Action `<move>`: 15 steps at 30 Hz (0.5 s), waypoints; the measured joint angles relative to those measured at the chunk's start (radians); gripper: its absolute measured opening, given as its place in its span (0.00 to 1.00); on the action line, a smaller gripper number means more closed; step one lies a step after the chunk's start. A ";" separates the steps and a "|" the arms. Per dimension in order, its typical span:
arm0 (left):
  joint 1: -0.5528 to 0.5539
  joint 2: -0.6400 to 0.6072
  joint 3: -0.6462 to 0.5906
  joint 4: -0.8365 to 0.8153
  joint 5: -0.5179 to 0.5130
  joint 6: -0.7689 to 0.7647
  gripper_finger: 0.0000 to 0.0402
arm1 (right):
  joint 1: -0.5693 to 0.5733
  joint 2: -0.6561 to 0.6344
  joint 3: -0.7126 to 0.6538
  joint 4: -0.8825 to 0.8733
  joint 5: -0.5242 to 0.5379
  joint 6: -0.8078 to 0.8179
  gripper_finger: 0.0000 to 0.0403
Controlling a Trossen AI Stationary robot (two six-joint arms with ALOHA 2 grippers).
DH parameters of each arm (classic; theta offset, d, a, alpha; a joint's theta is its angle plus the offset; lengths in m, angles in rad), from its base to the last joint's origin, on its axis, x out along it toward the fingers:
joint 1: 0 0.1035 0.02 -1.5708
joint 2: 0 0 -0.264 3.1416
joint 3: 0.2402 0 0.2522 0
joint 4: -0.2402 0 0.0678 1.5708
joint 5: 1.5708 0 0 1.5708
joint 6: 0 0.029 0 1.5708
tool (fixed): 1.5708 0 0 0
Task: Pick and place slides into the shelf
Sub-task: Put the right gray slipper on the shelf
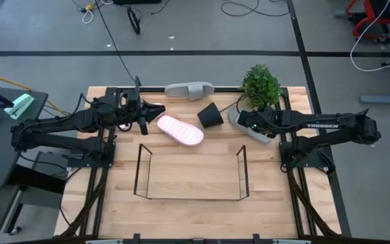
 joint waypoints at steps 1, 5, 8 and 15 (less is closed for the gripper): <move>0.000 0.000 0.000 0.000 0.000 0.000 0.13 | 0.000 -0.002 -0.016 0.020 0.000 0.016 0.68; 0.000 0.000 0.000 -0.001 0.004 0.000 0.12 | 0.011 -0.038 -0.117 0.105 -0.007 0.116 0.67; 0.000 0.000 0.000 -0.001 0.014 0.000 0.12 | 0.033 -0.076 -0.186 0.164 0.005 0.151 0.67; 0.000 0.000 0.000 -0.003 0.015 0.000 0.12 | 0.031 -0.168 -0.286 0.283 0.069 0.153 0.64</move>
